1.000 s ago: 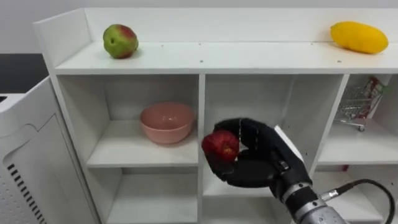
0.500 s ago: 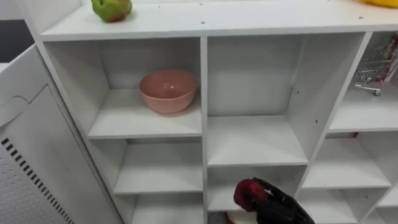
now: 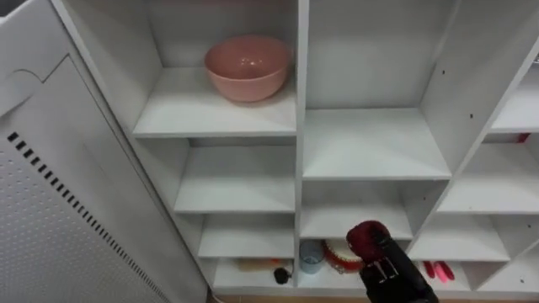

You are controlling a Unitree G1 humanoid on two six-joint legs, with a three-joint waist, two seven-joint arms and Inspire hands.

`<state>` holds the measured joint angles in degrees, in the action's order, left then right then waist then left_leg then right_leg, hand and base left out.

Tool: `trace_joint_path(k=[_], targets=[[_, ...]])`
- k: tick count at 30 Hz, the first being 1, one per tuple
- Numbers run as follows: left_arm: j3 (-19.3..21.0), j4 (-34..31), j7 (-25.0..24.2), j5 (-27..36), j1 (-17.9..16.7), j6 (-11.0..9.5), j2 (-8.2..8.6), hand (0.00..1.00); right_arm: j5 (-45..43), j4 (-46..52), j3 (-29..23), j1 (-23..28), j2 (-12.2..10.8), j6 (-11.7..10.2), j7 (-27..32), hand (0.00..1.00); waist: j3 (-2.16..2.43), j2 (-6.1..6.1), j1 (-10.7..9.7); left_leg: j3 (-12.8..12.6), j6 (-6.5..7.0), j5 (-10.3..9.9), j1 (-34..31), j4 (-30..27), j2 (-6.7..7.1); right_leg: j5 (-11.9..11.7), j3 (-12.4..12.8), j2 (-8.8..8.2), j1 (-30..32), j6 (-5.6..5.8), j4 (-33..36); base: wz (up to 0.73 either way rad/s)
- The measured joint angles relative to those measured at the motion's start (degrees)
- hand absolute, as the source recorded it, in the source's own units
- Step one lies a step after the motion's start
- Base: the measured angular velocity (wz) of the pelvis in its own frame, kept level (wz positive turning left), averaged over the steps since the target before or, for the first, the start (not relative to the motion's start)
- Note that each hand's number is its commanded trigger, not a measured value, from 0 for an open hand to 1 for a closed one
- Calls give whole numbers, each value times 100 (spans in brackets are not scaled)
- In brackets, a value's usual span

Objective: Arrange fruit in the closet

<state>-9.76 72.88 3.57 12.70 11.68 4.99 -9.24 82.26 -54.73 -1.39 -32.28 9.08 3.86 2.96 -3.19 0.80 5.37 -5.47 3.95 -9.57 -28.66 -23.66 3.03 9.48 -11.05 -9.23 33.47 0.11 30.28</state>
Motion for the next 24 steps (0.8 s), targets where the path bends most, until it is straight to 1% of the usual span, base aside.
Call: trace_joint_path(k=[2,3,4,5,6,8,9,10,12,14,16,18,19,20,22,24], targets=[[-97,28,37,237,54,9,-5,0,189,-67,1,-112,38,14,0,100,-7,21,-1,1,5,-9,-215,-144,10,20,-11,-43,220,-29,165,9],[-174,34,77,376,102,17,-15,0,316,-72,-1,-194,96,31,-1,100,-13,28,0,6,6,-15,-387,-243,36,55,-2,-84,401,-51,312,12],[-188,34,99,422,140,28,-10,0,416,-77,-2,-259,161,55,2,100,-18,34,8,7,6,-15,-549,-366,53,71,-5,-127,572,-70,449,13],[-193,33,103,439,148,28,-7,0,466,-77,-3,-277,189,63,3,100,-17,32,11,15,2,-27,-631,-439,54,86,-9,-136,639,-85,505,12],[-195,33,111,477,168,29,-9,0,542,-77,-20,-321,226,62,15,100,-20,37,20,36,-10,-62,-798,-601,54,119,-14,-157,783,-112,636,12],[-241,35,143,579,208,31,-16,0,582,-77,-124,-427,247,55,65,100,-32,57,27,81,-33,-211,-1090,-904,66,246,27,-177,1053,-129,905,10],[-290,36,229,591,228,43,-18,0,636,-75,-197,-522,248,47,130,100,-50,104,36,84,-48,-275,-1298,-1137,69,330,79,-189,1256,-137,1130,5],[-304,38,287,582,261,45,-78,0,636,-74,-231,-648,273,37,192,100,-61,156,61,83,-59,-323,-1527,-1346,67,386,93,-202,1479,-163,1323,6],[-413,54,405,578,294,51,-97,0,633,-75,-235,-864,365,26,274,100,-74,185,61,101,-73,-350,-1875,-1598,70,426,85,-220,1784,-196,1524,12],[-523,148,486,576,301,92,-73,0,635,-75,-242,-1028,436,-34,323,100,-78,203,69,131,-95,-366,-2159,-1811,52,436,62,-222,2018,-239,1676,11],[-695,287,513,558,300,208,-73,0,650,-75,-334,-1148,454,-69,349,100,-73,223,73,200,-135,-459,-2481,-2143,8,479,0,-212,2259,-313,1889,6],[-754,323,553,509,281,275,-68,0,657,-75,-463,-1183,459,-81,385,100,-73,224,104,266,-159,-549,-2705,-2417,-43,522,-59,-186,2396,-356,2047,4],[-803,323,580,466,256,321,-69,0,662,-73,-509,-1238,467,-76,436,100,-64,237,83,274,-184,-617,-2851,-2581,-49,581,-64,-211,2529,-369,2205,6],[-838,323,579,426,256,350,-65,0,665,-73,-557,-1293,471,-78,467,100,-63,240,74,277,-182,-639,-2924,-2660,-48,612,-57,-233,2605,-371,2290,8],[-845,307,574,198,274,386,-34,0,665,-65,-673,-1541,495,-191,523,100,-61,242,56,274,-176,-688,-3183,-2911,-54,668,-20,-290,2879,-389,2556,5],[-846,308,573,86,286,389,-34,0,668,-65,-673,-1696,516,-251,556,100,-60,242,57,275,-176,-715,-3328,-3052,-60,682,-21,-291,3003,-410,2663,-2]])
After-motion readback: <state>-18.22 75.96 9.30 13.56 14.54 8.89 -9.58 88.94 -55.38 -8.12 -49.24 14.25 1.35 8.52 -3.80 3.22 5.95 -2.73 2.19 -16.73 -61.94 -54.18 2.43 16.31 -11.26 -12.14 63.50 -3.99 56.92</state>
